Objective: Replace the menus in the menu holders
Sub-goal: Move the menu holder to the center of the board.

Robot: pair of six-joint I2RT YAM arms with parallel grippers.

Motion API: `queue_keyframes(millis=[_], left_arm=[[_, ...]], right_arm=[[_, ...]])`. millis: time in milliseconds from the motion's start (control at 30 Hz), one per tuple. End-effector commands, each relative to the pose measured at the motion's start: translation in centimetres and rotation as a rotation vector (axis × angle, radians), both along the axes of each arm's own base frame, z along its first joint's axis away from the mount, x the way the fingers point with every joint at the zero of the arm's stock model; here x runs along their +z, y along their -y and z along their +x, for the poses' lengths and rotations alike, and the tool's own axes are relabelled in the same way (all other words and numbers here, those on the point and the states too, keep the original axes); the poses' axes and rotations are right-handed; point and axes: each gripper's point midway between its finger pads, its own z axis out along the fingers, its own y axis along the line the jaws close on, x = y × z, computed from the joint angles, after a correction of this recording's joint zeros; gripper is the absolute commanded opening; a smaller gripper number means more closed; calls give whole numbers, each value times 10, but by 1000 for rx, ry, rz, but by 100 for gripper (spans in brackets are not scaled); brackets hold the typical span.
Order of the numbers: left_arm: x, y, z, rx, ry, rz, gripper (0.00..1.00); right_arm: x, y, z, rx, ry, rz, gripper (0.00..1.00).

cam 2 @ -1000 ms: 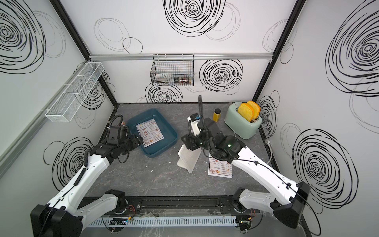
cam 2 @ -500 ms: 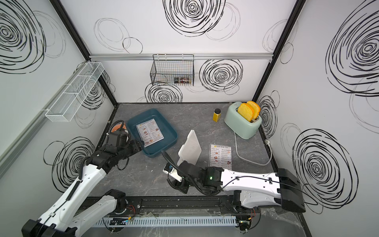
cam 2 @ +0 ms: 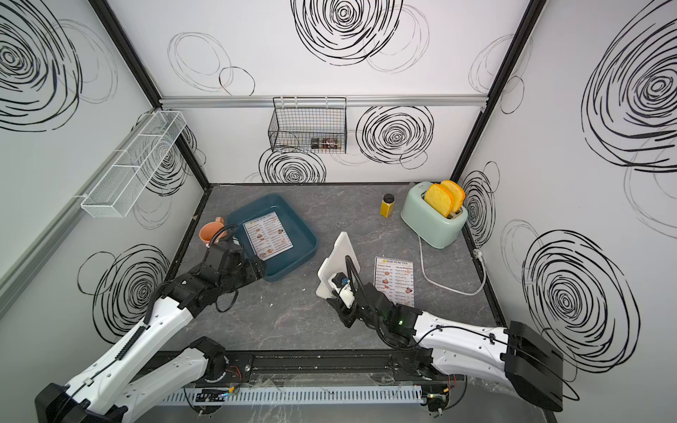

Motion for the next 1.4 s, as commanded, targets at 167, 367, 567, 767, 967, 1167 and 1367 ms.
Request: queue_keyframes(millis=[167, 367, 567, 767, 967, 1167, 1367], left_arm=[[9, -6, 5, 46, 19, 1, 76], [4, -13, 5, 89, 11, -5, 75], [-4, -33, 2, 192, 0, -44, 62], [1, -48, 6, 228, 6, -25, 62], [4, -45, 12, 205, 24, -35, 63], [14, -48, 13, 199, 44, -5, 63], [26, -53, 7, 200, 53, 17, 65]], right_arm=[[-9, -6, -30, 162, -71, 10, 24], [4, -10, -27, 165, 14, 131, 21], [10, -31, 0, 63, -4, 145, 17], [9, -27, 32, -95, 35, 152, 16], [0, -2, 74, -256, 9, 161, 16], [-1, -4, 96, -266, 2, 155, 17], [15, -34, 51, -41, -86, 162, 33]])
